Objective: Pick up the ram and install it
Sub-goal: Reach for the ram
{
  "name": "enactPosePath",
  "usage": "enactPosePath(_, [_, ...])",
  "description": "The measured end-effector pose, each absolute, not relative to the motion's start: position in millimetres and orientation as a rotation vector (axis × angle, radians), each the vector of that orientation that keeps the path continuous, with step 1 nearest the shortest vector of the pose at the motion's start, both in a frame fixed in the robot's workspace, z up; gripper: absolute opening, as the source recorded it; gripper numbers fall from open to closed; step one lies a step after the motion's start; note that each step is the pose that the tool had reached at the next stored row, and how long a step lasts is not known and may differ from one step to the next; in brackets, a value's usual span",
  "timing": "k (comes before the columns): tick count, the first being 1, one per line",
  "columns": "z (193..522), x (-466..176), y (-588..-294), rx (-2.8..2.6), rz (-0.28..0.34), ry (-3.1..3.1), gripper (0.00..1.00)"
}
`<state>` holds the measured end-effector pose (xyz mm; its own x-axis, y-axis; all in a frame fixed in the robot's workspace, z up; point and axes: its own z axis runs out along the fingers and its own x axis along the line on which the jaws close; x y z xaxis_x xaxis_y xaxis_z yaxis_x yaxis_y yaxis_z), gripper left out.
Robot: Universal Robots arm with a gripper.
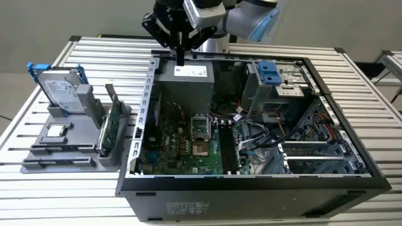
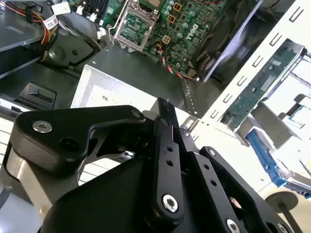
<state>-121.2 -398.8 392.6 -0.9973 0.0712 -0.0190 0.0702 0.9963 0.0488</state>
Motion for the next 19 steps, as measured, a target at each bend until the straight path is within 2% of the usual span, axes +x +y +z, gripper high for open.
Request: enactPosePath(19, [392.6, -129.7, -398.8, 0.111, 0.075, 3.118, 0.00])
